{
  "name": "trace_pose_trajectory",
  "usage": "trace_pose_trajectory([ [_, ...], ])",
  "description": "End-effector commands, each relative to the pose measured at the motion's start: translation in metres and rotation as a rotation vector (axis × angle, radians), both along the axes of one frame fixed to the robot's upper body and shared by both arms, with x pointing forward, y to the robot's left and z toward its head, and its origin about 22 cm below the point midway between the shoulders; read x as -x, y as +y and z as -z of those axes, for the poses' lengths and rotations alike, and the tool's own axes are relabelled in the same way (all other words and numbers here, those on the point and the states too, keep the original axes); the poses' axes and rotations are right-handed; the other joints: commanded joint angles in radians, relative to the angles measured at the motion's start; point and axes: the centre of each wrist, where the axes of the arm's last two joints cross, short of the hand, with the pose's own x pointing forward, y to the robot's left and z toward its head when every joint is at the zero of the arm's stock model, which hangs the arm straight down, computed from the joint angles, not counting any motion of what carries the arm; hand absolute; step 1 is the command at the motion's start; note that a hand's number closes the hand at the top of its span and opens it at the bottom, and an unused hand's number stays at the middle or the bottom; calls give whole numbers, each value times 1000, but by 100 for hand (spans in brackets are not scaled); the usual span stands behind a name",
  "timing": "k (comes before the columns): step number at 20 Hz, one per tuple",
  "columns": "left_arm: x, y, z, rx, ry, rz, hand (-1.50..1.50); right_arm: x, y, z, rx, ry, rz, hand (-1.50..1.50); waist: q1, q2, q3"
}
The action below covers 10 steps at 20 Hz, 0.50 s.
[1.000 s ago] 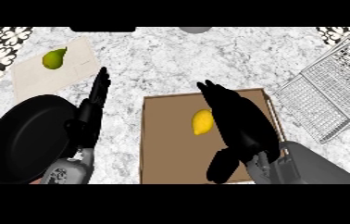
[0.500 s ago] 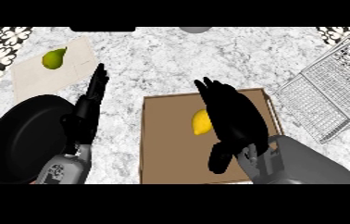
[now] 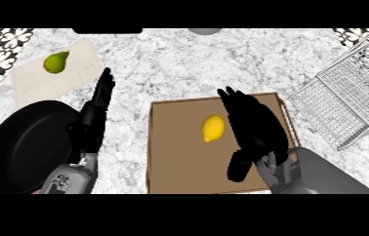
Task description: Pick the lemon from the tray and place it in the tiered basket
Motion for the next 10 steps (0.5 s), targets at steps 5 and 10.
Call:
trace_pose_trajectory([
  [5,6,2,20,15,-10,5,0,0,10,8,73,60,93,-150,3,2,0],
  [10,8,-12,4,11,2,7,0,-14,8,15,50,72,93,-150,8,2,0],
])
